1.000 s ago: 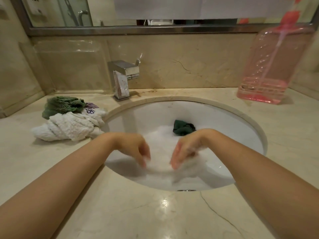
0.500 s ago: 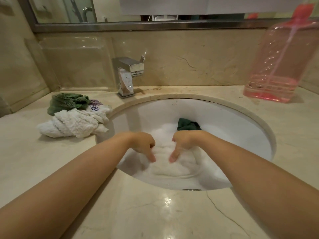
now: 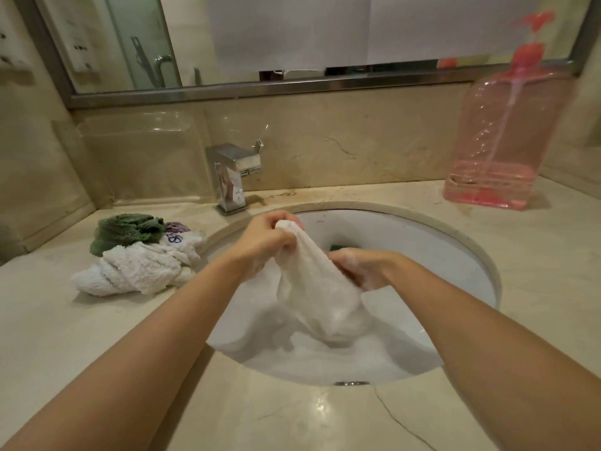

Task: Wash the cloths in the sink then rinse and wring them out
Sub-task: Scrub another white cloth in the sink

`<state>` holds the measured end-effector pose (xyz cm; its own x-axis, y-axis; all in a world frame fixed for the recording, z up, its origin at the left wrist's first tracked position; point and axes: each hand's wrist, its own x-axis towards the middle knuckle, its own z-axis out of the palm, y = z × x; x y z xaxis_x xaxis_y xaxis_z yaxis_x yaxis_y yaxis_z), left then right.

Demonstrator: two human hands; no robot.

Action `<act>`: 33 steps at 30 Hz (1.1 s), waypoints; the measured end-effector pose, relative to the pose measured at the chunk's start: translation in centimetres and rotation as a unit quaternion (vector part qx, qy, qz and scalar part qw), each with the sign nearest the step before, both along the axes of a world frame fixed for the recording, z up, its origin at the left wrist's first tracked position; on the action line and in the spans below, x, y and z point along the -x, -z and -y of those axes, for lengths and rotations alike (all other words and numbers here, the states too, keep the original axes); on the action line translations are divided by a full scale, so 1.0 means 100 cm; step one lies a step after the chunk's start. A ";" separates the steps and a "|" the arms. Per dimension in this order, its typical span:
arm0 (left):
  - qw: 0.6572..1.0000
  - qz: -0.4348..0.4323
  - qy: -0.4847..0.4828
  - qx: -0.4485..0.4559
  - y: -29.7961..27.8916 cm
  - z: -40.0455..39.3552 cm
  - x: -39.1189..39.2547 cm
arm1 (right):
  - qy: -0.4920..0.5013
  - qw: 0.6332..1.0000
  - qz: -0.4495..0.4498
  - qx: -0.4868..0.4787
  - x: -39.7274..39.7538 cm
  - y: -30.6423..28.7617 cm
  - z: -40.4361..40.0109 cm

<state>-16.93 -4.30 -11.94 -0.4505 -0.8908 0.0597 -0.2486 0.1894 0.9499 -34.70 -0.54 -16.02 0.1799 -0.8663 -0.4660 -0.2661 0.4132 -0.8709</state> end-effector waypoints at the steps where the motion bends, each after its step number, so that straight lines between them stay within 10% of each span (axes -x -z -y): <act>1: 1.000 -0.026 -0.004 0.004 0.000 -0.004 0.005 | -0.009 1.000 -0.025 0.002 -0.002 0.001 -0.001; 5: 0.994 -0.084 -0.064 0.015 0.008 -0.007 0.007 | 0.048 0.986 -0.088 0.135 0.005 0.001 -0.001; 10: 0.998 0.011 -0.028 -0.050 0.010 -0.010 -0.003 | 0.341 0.898 0.089 0.265 0.015 -0.017 0.003; 17: 0.992 0.053 0.109 -0.047 0.014 -0.021 0.015 | 0.230 0.913 0.264 0.210 -0.005 -0.032 -0.011; 23: 0.995 -0.029 -0.069 -0.069 0.011 -0.011 0.015 | 0.365 0.864 -0.039 0.345 -0.004 -0.025 -0.002; 27: 0.975 -0.093 -0.130 -0.155 0.005 -0.014 0.014 | 0.447 0.826 -0.054 0.338 0.003 -0.032 -0.013; 33: 0.965 -0.145 -0.110 -0.186 0.009 -0.028 0.021 | 0.330 0.871 -0.026 0.362 -0.074 -0.039 -0.025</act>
<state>-19.03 -1.54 -12.85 -0.2595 -0.9473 -0.1877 0.0428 -0.2054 0.9777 -27.26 2.00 -12.12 -0.4739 -0.8435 0.2528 -0.2252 -0.1614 -0.9608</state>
